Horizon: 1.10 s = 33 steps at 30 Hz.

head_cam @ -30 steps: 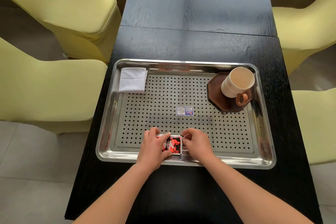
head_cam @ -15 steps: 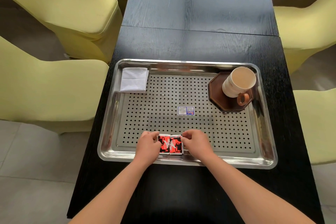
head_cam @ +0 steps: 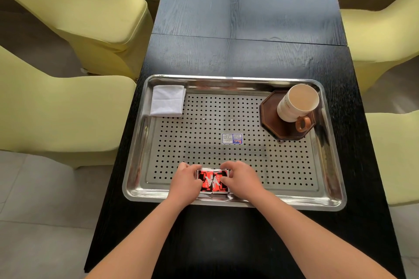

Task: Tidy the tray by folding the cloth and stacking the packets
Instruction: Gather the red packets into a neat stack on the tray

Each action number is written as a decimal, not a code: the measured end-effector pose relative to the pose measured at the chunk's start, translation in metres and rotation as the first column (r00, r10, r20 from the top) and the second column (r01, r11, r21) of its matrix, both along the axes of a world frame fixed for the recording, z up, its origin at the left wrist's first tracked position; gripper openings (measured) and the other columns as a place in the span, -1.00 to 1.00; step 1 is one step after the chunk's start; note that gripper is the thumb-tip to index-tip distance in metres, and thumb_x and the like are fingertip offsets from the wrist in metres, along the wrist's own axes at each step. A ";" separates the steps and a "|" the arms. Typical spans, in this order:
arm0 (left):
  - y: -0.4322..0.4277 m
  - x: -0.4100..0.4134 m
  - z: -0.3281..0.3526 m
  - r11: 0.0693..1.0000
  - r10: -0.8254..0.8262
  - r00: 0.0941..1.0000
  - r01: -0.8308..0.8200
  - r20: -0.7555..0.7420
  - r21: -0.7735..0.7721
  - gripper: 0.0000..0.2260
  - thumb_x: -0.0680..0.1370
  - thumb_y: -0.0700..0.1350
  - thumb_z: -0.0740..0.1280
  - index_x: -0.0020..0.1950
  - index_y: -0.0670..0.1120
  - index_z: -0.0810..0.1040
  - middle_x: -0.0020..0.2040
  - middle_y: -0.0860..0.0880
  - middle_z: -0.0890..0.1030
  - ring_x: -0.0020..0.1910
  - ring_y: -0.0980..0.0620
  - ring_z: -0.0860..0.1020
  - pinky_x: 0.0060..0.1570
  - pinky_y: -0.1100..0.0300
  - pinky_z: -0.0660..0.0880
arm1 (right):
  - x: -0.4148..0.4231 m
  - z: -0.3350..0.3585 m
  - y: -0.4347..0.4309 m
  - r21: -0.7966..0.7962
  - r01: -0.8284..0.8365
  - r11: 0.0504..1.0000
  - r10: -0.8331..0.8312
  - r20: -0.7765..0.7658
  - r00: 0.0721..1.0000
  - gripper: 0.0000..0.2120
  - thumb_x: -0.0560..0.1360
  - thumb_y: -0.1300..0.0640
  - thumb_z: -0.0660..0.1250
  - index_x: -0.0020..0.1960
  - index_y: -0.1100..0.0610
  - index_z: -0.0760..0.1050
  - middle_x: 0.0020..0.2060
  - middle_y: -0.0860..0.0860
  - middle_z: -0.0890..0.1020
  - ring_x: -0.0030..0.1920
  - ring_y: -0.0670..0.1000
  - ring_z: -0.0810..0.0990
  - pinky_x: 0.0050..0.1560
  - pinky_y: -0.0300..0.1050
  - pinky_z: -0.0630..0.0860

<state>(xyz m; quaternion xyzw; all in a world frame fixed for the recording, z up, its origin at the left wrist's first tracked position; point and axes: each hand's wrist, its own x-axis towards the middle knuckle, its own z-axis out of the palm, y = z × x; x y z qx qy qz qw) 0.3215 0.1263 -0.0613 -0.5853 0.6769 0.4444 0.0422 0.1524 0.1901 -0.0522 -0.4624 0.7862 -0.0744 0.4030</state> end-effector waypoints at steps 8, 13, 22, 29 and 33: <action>0.001 0.002 0.002 0.999 -0.035 0.999 0.035 0.001 -0.010 -0.55 0.56 -0.24 0.29 0.45 -0.03 0.44 0.13 -0.02 0.41 0.01 0.06 0.51 -0.28 0.40 0.38 | 0.000 -0.002 0.002 0.003 0.003 1.000 -0.003 -0.013 1.000 -0.66 0.53 -0.02 0.40 0.28 -0.01 0.51 0.07 0.00 0.58 0.06 0.01 0.56 0.11 0.02 0.58; 0.002 0.008 0.004 0.999 -0.037 0.999 0.037 0.002 -0.003 -0.42 0.48 -0.09 0.44 0.49 -0.02 0.39 0.14 -0.01 0.41 0.00 0.06 0.52 -0.10 0.29 0.47 | 0.000 -0.002 0.003 -0.015 0.001 1.000 -0.001 -0.016 1.000 -0.62 0.53 -0.01 0.40 0.33 -0.01 0.51 0.10 -0.01 0.59 0.09 0.00 0.56 0.14 0.02 0.57; 0.006 0.003 0.003 0.992 -0.096 0.994 0.100 0.060 -0.074 -0.43 0.44 -0.09 0.52 0.42 0.06 0.44 0.11 0.05 0.36 0.02 0.12 0.44 -0.08 0.30 0.43 | 0.000 -0.005 0.003 -0.034 0.047 0.998 -0.047 -0.018 0.999 -0.68 0.52 0.07 0.45 0.26 0.01 0.55 0.01 -0.05 0.55 0.03 -0.02 0.57 0.06 0.00 0.62; 0.004 0.005 0.008 0.998 -0.013 0.999 0.015 0.032 -0.053 -0.45 0.46 -0.13 0.47 0.43 -0.02 0.42 0.12 -0.03 0.46 0.01 0.06 0.50 -0.01 0.21 0.44 | 0.001 -0.003 0.006 -0.067 0.074 0.995 -0.075 -0.013 0.997 -0.66 0.52 0.03 0.43 0.28 0.02 0.54 -0.02 -0.05 0.59 -0.01 -0.04 0.57 0.05 -0.06 0.59; 0.005 0.010 0.012 0.984 0.174 0.985 -0.174 0.002 0.024 -0.55 0.51 -0.26 0.31 0.41 -0.10 0.48 -0.01 -0.01 0.61 -0.06 0.04 0.58 0.00 0.09 0.55 | 0.001 -0.003 0.014 -0.070 0.141 0.988 -0.144 -0.036 0.989 -0.70 0.55 0.04 0.38 0.25 0.08 0.56 -0.06 -0.06 0.64 -0.01 -0.04 0.58 0.06 -0.10 0.55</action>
